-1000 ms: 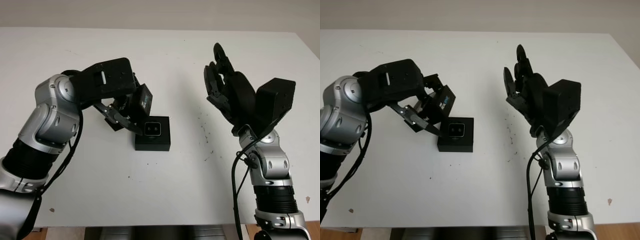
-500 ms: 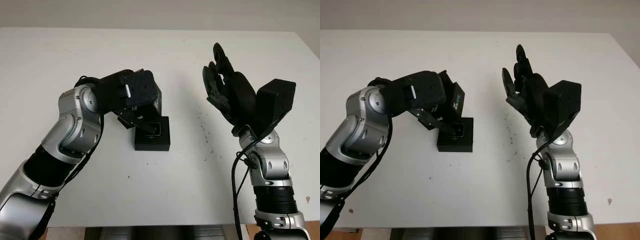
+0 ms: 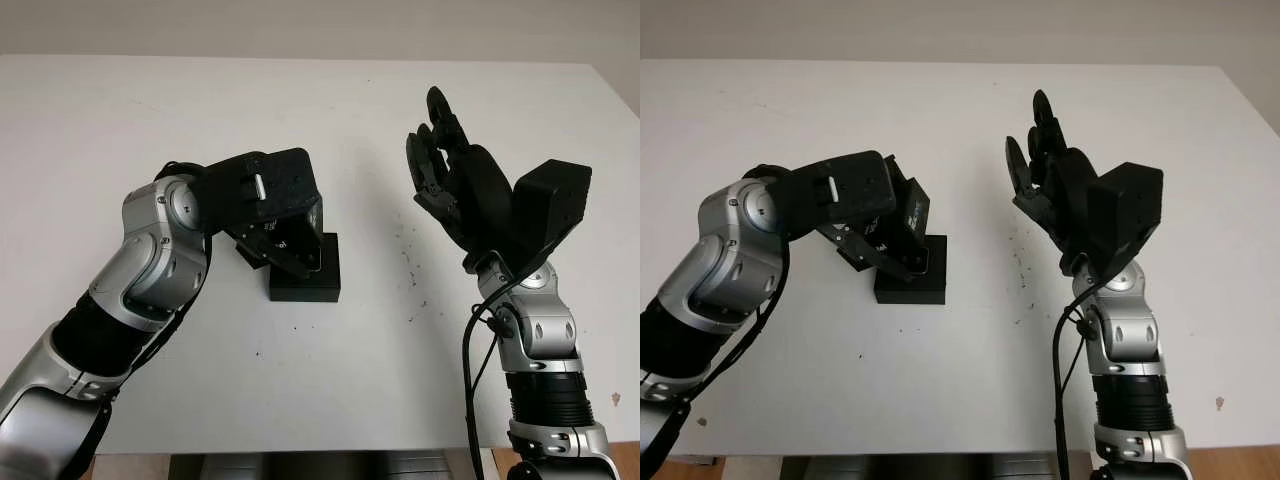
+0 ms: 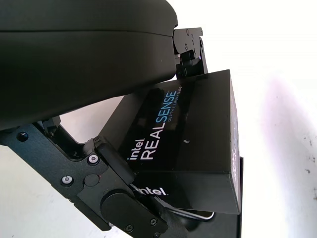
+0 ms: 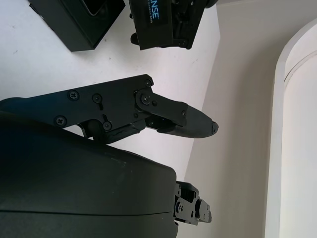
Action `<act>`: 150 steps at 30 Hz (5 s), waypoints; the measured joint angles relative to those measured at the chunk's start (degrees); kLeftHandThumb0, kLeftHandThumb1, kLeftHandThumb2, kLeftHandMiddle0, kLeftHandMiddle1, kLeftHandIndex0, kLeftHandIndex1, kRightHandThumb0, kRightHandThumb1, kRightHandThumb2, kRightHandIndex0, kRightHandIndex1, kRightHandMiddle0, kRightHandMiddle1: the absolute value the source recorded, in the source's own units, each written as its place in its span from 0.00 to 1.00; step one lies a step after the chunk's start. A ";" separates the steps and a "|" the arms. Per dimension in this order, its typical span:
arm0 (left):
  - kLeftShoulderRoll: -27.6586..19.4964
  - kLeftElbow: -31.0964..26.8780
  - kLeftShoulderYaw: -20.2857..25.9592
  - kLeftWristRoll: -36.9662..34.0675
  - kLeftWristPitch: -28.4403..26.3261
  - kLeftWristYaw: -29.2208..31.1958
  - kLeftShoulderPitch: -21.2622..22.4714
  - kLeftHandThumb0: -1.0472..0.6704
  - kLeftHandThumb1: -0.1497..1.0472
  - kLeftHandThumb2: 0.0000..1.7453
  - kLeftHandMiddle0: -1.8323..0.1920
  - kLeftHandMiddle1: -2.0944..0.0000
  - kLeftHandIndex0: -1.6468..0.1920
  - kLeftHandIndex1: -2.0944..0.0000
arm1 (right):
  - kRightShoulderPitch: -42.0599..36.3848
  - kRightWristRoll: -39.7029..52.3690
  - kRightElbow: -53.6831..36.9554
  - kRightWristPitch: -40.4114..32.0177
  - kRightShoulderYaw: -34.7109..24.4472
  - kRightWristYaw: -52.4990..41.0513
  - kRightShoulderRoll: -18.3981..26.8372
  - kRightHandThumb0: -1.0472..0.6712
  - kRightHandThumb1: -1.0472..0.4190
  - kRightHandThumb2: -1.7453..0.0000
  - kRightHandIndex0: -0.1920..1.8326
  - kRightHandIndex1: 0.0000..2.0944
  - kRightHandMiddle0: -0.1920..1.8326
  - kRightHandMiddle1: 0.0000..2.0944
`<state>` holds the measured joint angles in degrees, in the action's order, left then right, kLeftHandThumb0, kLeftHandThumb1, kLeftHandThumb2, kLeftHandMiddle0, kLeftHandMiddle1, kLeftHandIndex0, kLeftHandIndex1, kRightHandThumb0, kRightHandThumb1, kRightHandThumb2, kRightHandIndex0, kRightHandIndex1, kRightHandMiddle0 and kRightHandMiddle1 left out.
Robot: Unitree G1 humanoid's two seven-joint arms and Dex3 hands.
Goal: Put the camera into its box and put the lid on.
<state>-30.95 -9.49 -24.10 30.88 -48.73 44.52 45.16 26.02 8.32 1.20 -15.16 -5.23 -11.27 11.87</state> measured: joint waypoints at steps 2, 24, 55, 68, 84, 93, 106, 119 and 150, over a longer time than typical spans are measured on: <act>-0.20 0.00 0.01 -0.32 -0.29 0.69 0.01 0.42 1.00 0.17 0.71 0.01 0.76 0.04 | 0.00 0.09 0.52 0.01 -0.05 0.09 -0.16 0.30 0.00 0.66 0.01 0.02 0.02 0.02; -0.32 1.17 -0.30 -1.66 5.41 -3.17 -4.79 0.40 1.00 0.17 0.69 0.00 0.70 0.01 | 0.00 0.62 0.59 0.01 -0.42 0.95 -0.70 0.30 0.00 0.68 0.01 0.02 0.02 0.02; 3.83 0.38 -0.80 -1.67 0.72 -4.31 -4.64 0.38 1.00 0.19 0.57 0.00 0.51 0.00 | -0.03 0.60 0.59 -0.01 -0.32 1.10 -0.70 0.29 0.00 0.68 0.02 0.03 0.02 0.03; 4.88 -0.40 -3.60 -1.60 -6.06 -3.35 -2.23 0.37 1.00 0.18 0.77 0.04 0.76 0.01 | -0.46 0.72 0.58 -0.21 -0.17 1.38 -0.91 0.31 0.00 0.67 0.01 0.02 0.02 0.02; 0.99 -5.20 -8.64 -0.74 -6.32 0.21 -0.81 0.27 1.00 0.24 0.99 0.15 1.00 0.18 | -0.50 0.83 1.25 1.02 -0.18 1.22 -1.33 0.30 0.00 0.68 0.01 0.03 0.02 0.03; -0.81 -10.01 -10.79 -0.35 -6.45 3.27 -0.83 0.25 1.00 0.24 0.98 0.92 1.00 0.91 | -0.50 0.66 1.45 1.14 -0.17 1.51 -1.51 0.29 0.00 0.70 0.02 0.03 0.02 0.03; 2.04 -9.54 -10.79 -2.01 -12.37 1.32 0.00 0.25 1.00 0.27 1.00 1.00 1.00 1.00 | -0.50 0.56 1.42 0.91 -0.09 2.01 -1.85 0.28 0.00 0.71 0.02 0.03 0.02 0.03; 1.07 -9.58 -11.57 -3.91 -12.52 1.57 0.97 0.25 1.00 0.26 1.00 1.00 1.00 1.00 | -0.50 0.55 0.92 -0.75 -0.08 2.25 -1.85 0.32 0.00 0.71 0.01 0.03 0.02 0.03; 1.73 -14.12 -11.18 -13.67 -16.77 0.86 5.63 0.24 1.00 0.28 1.00 1.00 1.00 1.00 | 0.47 -0.65 1.42 -1.90 0.41 3.00 -2.13 0.33 0.00 0.73 0.01 0.03 0.02 0.03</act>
<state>-29.22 -23.61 -35.27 17.21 -65.50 45.38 50.79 26.50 7.67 2.62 -17.07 -4.83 -8.27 9.74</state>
